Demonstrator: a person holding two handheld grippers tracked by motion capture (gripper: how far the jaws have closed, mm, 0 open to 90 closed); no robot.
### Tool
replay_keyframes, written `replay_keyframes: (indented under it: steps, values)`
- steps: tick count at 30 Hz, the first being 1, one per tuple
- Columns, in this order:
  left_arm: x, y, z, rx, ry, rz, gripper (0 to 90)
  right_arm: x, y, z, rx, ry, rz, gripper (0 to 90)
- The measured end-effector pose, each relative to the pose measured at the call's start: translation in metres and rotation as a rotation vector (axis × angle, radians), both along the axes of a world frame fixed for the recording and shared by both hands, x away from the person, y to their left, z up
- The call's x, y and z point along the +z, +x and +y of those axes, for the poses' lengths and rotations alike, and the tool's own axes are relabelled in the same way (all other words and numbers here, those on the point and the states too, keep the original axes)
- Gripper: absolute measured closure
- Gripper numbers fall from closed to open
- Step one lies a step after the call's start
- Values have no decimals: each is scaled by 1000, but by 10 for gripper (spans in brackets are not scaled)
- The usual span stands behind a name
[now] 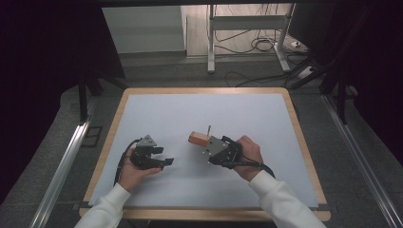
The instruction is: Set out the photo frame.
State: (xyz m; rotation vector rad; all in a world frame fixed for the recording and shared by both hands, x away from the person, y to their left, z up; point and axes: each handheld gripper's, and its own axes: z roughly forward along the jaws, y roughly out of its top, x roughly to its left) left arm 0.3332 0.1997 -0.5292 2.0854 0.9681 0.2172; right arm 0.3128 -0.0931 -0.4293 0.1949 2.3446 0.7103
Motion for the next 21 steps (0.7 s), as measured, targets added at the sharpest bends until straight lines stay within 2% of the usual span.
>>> replay_keyframes:
  steps: [2, 4, 8, 10, 16, 21]
  values:
    - [0, 0, 0, 3, -2, 0, 300, 2, 0, 2, 7, 8, -5, 696]
    - [0, 0, 1, 5, -2, -1, 300, 7, -1, 3, 16, 25, 11, 698]
    - [0, 0, 1, 8, -3, -2, 300, 12, -6, 7, 51, 14, 31, 698]
    - [1, -1, 1, 9, -2, -5, 300, 15, -8, 8, 70, 18, 48, 698]
    - [1, -1, 2, 15, -6, -6, 300, 27, -22, 7, 127, 82, 101, 697]
    - [1, -1, 1, 11, 0, -7, 300, 29, -25, 6, 175, 93, 164, 693]
